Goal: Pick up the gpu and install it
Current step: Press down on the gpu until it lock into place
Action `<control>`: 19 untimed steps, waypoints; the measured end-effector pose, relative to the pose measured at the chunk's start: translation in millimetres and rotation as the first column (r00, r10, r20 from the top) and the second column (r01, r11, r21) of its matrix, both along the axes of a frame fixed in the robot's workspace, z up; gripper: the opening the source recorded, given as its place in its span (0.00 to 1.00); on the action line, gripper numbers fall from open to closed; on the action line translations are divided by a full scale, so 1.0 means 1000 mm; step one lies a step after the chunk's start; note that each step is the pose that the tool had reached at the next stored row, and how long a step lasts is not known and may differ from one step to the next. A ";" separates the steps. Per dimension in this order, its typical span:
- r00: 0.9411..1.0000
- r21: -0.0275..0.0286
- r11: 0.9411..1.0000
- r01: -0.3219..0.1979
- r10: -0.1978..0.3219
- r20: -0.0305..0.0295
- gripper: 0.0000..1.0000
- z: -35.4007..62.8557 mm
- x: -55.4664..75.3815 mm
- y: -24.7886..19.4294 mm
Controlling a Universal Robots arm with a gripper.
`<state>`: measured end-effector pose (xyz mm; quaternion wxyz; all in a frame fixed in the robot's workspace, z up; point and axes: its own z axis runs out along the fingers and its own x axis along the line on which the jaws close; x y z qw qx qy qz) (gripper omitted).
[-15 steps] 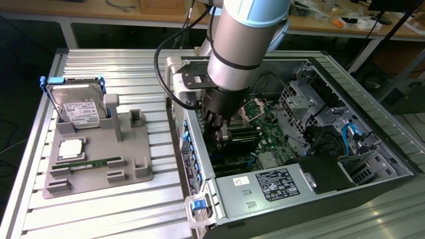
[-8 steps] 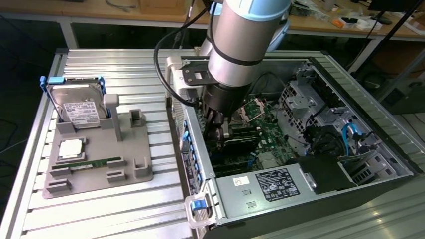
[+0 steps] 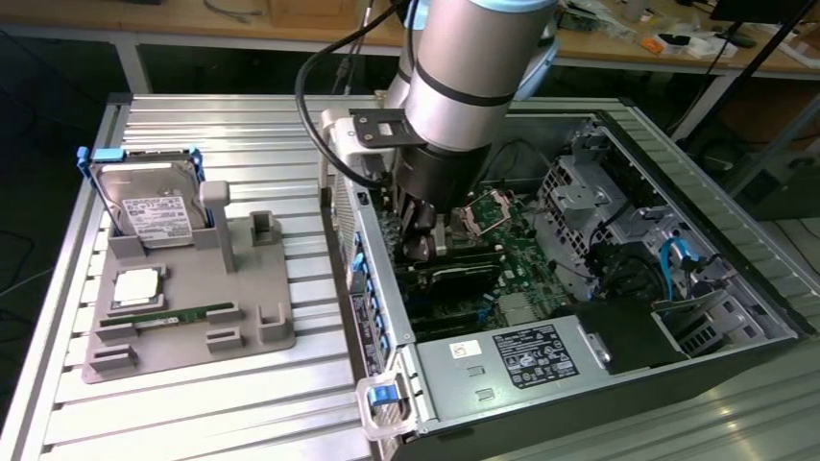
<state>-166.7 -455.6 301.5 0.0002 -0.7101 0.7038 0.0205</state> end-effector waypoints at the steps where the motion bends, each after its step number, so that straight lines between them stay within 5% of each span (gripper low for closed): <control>1: 1.000 0.000 1.000 0.000 0.000 0.000 0.11 0.0000 0.000 0.0000; 19: 1.000 0.004 1.000 0.000 0.000 0.004 0.11 0.0083 -0.008 0.0001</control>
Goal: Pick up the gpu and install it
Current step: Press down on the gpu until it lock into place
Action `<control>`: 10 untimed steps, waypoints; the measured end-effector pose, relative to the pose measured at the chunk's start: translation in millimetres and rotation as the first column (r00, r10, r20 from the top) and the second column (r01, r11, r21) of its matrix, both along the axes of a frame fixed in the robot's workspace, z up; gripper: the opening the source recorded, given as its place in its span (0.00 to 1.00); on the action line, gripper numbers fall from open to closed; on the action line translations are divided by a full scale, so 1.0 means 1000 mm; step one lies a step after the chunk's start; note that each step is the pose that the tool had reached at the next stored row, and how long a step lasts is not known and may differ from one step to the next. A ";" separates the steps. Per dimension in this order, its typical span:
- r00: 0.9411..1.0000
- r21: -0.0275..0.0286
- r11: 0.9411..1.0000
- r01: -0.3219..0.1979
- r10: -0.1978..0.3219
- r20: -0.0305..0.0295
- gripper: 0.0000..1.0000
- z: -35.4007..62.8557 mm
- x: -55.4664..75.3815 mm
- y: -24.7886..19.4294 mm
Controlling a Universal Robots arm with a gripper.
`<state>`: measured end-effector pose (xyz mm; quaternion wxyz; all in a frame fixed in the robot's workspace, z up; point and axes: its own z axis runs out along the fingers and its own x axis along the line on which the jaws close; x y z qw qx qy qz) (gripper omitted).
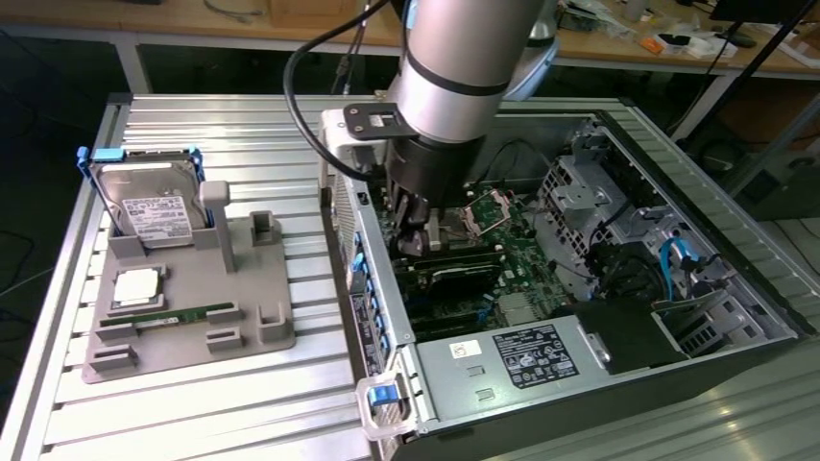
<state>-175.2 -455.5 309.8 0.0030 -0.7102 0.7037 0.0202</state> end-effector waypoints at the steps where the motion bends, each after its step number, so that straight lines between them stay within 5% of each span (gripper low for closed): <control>1: 1.000 0.000 1.000 0.000 0.000 0.000 0.11 0.0000 -0.001 0.0000; 10: 1.000 0.001 1.000 0.000 0.000 0.005 0.11 0.0003 -0.011 0.0000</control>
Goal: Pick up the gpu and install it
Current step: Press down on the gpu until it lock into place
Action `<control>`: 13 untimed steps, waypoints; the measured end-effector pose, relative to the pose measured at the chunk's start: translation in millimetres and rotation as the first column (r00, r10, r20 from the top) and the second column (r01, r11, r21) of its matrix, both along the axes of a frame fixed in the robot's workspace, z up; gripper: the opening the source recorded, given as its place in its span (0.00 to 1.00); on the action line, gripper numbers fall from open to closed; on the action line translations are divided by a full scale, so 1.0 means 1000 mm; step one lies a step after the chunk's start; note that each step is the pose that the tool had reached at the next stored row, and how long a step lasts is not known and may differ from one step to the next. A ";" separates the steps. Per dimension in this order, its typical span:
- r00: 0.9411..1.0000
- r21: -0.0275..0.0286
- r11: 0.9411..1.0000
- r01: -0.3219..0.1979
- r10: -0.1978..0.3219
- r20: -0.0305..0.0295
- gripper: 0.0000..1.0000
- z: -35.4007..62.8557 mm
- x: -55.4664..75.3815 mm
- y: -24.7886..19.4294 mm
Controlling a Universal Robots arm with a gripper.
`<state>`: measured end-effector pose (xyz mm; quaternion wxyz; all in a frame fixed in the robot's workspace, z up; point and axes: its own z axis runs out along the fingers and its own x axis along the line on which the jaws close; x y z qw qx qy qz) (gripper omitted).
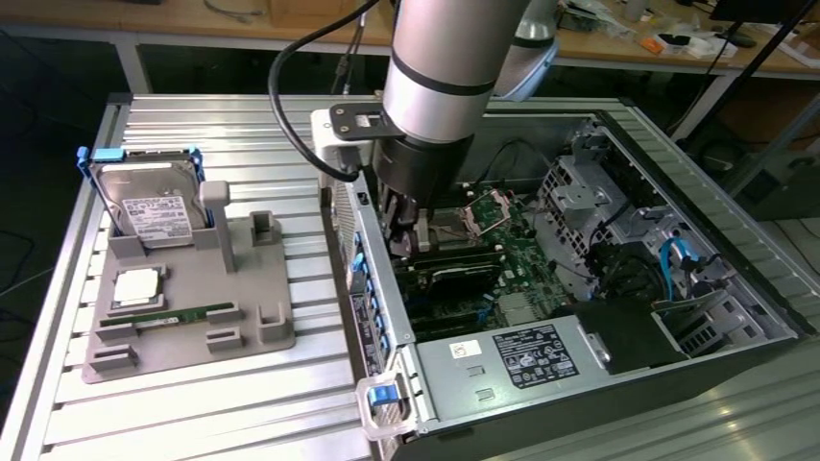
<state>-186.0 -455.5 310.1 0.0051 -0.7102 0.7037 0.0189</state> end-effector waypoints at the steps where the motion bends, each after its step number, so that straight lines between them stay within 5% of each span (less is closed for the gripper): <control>1: 1.000 0.000 1.000 0.000 0.000 0.000 0.11 0.0000 -0.001 0.0000; 13: 1.000 0.001 1.000 0.000 0.000 0.002 0.11 -0.0032 -0.002 0.0001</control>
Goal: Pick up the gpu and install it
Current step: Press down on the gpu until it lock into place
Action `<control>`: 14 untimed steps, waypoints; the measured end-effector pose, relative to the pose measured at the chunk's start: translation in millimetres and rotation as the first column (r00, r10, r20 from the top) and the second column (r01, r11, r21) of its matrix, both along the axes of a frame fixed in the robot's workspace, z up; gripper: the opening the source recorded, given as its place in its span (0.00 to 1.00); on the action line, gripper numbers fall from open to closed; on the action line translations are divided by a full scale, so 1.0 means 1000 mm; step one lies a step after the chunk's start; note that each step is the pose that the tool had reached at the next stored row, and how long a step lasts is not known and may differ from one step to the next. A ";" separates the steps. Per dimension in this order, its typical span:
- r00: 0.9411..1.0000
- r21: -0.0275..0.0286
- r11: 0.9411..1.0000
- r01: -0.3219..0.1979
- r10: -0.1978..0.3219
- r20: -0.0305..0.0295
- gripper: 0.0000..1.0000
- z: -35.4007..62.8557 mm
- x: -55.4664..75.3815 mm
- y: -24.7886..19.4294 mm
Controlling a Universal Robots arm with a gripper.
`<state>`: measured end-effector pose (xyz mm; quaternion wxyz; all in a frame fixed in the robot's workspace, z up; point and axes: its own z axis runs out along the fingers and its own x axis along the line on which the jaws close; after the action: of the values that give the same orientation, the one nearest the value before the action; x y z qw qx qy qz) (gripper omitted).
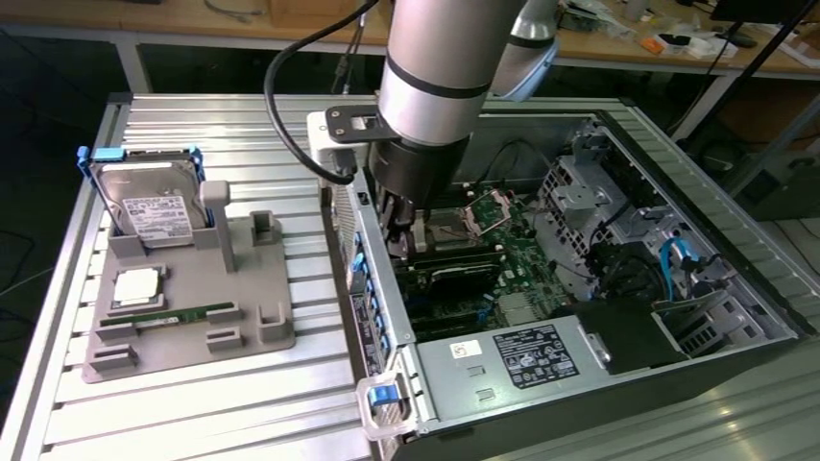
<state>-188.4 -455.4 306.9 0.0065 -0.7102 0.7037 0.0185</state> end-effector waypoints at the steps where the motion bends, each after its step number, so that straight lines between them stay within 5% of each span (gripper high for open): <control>1: 1.000 0.001 1.000 0.000 0.000 0.001 0.11 0.0027 0.000 0.0000; 5: 1.000 -0.001 1.000 0.000 0.000 -0.001 0.11 0.0202 0.000 0.0001; 14: 1.000 -0.001 1.000 0.000 0.000 -0.001 0.11 0.0203 0.006 0.0001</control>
<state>-182.4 -455.3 327.2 0.0056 -0.7102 0.7037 0.0183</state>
